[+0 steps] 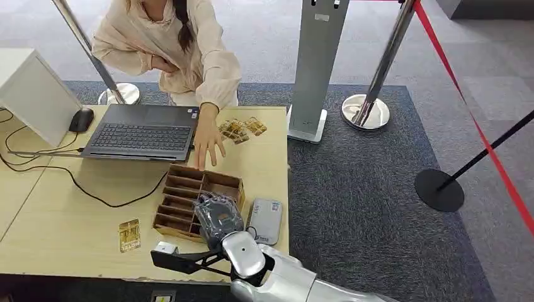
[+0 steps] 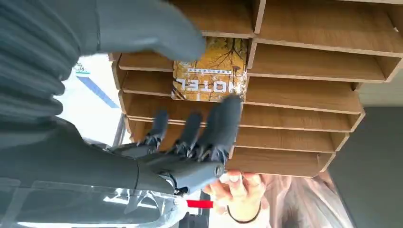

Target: Pass the card to the sensor for recognition and then transmit it.

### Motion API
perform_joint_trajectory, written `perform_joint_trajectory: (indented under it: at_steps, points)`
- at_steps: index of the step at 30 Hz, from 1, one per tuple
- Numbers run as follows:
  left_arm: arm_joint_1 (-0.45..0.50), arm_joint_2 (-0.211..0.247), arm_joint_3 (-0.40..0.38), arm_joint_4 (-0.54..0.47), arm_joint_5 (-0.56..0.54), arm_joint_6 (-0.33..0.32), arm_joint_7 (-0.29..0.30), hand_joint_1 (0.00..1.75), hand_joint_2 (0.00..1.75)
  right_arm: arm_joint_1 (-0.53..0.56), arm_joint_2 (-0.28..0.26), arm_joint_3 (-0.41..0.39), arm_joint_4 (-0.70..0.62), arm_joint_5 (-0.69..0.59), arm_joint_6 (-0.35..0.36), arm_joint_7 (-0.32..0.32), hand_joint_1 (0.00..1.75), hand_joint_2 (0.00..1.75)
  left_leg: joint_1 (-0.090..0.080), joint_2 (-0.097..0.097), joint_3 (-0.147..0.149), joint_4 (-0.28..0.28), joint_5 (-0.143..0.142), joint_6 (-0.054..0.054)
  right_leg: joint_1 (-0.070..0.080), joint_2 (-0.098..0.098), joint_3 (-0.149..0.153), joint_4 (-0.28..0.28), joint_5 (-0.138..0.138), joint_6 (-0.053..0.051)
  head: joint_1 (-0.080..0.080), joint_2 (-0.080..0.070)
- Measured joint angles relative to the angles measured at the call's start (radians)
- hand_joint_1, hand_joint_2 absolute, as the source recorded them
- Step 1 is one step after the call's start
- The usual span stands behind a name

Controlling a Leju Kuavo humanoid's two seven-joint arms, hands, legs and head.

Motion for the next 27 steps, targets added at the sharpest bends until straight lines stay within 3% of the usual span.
perform_joint_trajectory:
  at_steps: [20,24,25,27]
  points:
    - [-0.002,0.0,0.0,0.0,-0.005,-0.005,-0.002,0.0,0.0,0.0,0.0,0.0,0.0,0.002,0.016,0.003,1.01,1.75,0.0,0.0,0.0,0.0,0.0,0.0,0.0,0.0,0.0,0.0,0.0,0.0,0.0,0.0]
    - [-0.002,0.0,0.0,0.0,-0.007,-0.005,-0.002,0.0,0.0,0.0,0.0,0.0,0.001,0.003,0.013,0.003,1.08,1.75,0.0,0.0,0.0,0.0,0.0,0.0,0.0,0.0,0.0,0.0,0.0,0.0,0.0,0.0]
    - [-0.002,0.0,0.0,0.0,-0.007,-0.005,-0.002,0.0,0.0,0.0,0.0,0.0,0.001,0.003,0.011,0.003,1.2,1.75,0.0,0.0,0.0,0.0,0.0,0.0,0.0,0.0,0.0,0.0,0.0,0.0,0.0,0.0]
    - [-0.002,0.0,0.0,0.0,-0.007,-0.005,-0.002,0.0,0.0,0.0,0.0,0.0,0.002,0.003,0.007,0.001,1.26,1.75,0.0,0.0,0.0,0.0,0.0,0.0,0.0,0.0,0.0,0.0,0.0,0.0,0.0,0.0]
